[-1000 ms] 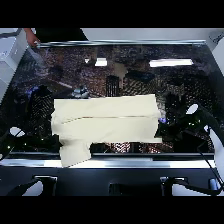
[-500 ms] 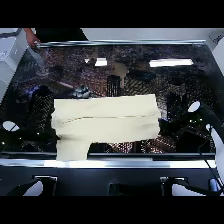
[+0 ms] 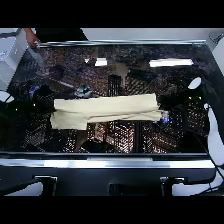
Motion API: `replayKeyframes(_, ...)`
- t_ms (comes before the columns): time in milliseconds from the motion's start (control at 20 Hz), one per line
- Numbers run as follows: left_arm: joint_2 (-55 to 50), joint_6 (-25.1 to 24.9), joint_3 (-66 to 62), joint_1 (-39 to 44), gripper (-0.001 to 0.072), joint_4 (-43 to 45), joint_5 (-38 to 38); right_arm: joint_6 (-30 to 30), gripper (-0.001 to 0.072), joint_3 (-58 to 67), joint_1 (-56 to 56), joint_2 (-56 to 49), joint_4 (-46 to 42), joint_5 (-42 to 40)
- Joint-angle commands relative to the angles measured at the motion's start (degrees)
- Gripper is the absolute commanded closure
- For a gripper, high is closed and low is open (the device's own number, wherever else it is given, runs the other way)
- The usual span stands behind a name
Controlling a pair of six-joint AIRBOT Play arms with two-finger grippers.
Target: Fold the clothes and pants, and hang the long-sleeved shirts on hangers.
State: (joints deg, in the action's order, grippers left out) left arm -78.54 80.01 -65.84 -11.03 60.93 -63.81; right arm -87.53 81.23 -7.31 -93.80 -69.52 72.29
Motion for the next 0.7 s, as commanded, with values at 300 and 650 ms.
replayKeyframes(300, -16.87, 3.28, -18.08, 0.92, 0.0678, 0.09, 0.66, -2.27, 0.0683, 10.01, 1.46, -9.35, -0.7, -6.29)
replayKeyframes(650, -21.09, 4.04, -18.1, 2.84, 0.0592, -0.09, -1.46, -4.96, 0.0677, 10.03, 1.44, -13.07, 6.1, -6.86)
